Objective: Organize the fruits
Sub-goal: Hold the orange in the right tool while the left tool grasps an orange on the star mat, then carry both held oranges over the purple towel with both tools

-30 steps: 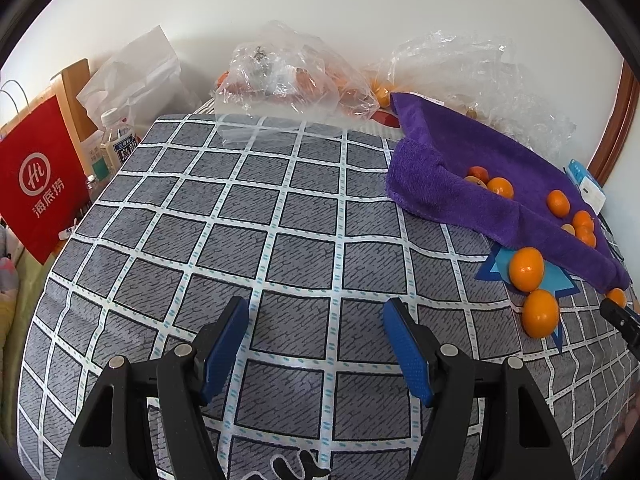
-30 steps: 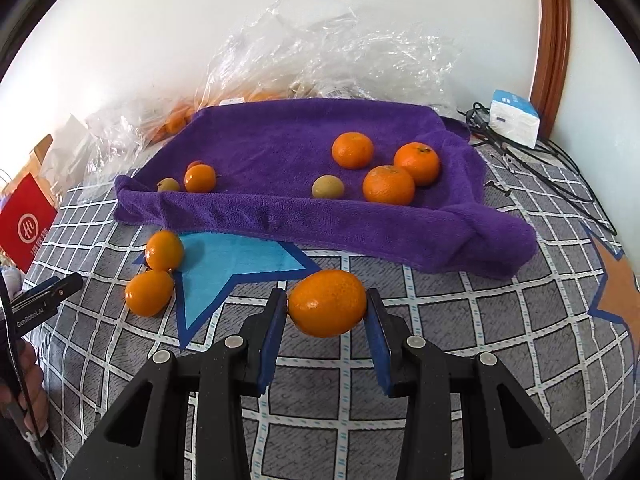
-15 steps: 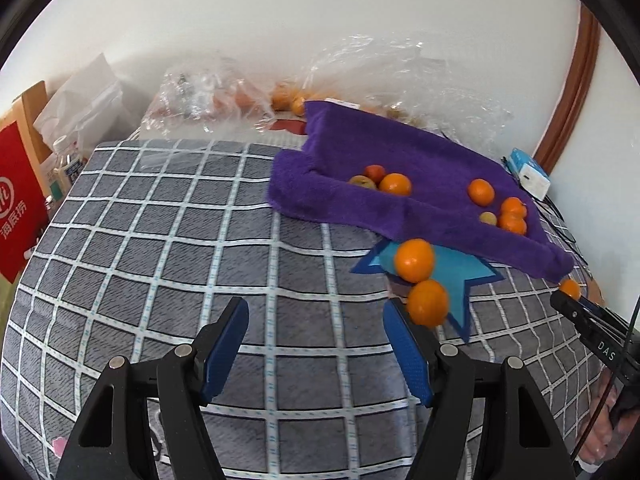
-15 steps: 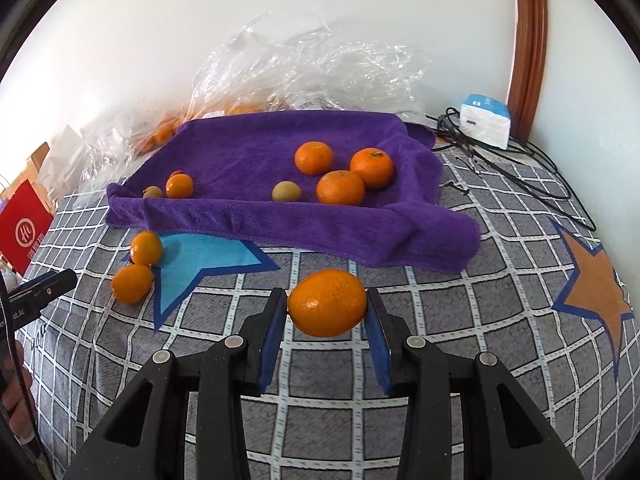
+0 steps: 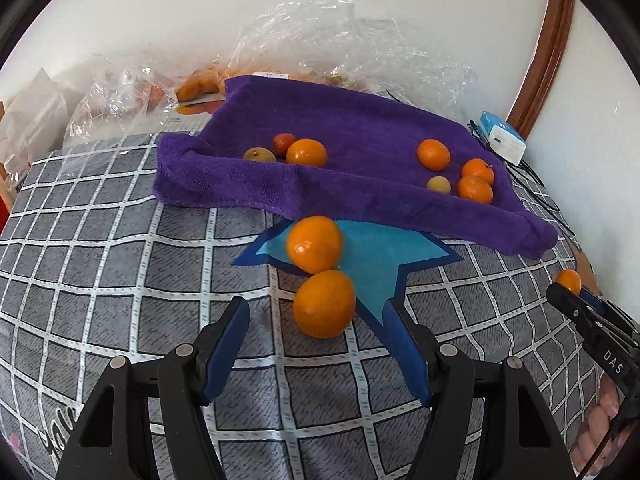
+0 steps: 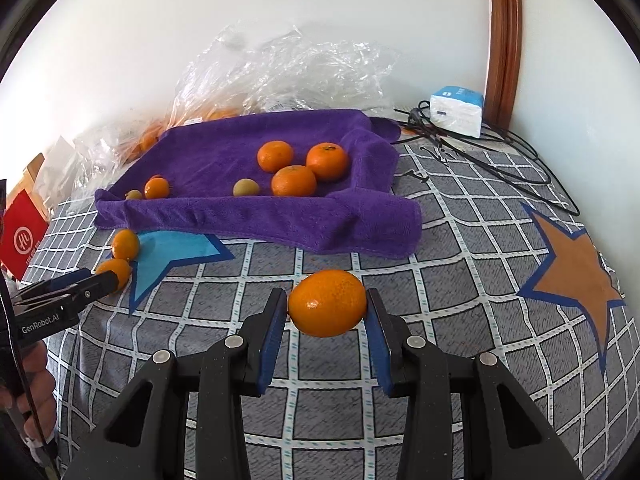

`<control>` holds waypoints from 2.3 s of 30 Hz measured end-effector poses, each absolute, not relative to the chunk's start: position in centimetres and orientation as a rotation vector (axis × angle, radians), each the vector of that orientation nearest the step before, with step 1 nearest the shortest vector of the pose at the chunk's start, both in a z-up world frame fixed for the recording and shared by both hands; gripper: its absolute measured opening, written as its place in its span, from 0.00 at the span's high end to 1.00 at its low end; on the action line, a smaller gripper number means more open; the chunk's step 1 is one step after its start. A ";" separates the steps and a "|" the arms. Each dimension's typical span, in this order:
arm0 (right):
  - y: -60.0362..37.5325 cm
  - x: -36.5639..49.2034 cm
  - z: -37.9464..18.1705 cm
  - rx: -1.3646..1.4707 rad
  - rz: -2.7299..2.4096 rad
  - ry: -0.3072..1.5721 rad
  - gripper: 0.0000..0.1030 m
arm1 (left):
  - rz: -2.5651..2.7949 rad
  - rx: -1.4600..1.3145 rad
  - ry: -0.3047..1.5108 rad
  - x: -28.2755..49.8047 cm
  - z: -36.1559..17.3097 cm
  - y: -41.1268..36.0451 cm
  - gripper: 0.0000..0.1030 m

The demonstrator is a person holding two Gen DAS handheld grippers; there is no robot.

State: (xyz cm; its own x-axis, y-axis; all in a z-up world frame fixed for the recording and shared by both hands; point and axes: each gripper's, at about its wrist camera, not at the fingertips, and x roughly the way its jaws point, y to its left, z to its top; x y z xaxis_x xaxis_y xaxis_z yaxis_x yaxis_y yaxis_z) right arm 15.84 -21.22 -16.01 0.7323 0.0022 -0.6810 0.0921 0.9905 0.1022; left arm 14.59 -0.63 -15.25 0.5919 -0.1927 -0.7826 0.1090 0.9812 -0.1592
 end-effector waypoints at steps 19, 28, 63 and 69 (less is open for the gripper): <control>-20.2 18.6 -15.0 0.141 -0.026 0.752 0.62 | -0.145 -0.105 0.911 14.8 -13.8 0.9 0.69; -19.5 19.9 -12.1 0.144 -0.023 0.713 0.62 | -0.139 -0.129 0.866 15.4 -10.9 2.3 0.69; -17.1 32.5 -13.8 0.120 0.108 0.835 0.62 | -0.047 -0.162 0.825 26.2 -8.5 5.3 0.69; -16.8 33.7 -14.9 0.085 0.100 0.871 0.62 | -0.055 -0.157 0.854 28.0 -10.1 4.4 0.69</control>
State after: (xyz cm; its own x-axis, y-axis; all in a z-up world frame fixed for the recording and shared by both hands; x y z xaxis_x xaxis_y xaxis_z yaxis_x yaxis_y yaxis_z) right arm 33.75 -16.83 -14.88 0.6401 0.1222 -0.7585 -0.0527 0.9919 0.1154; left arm 27.99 4.42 -10.06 0.6567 -0.1113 -0.7459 -0.0147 0.9870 -0.1602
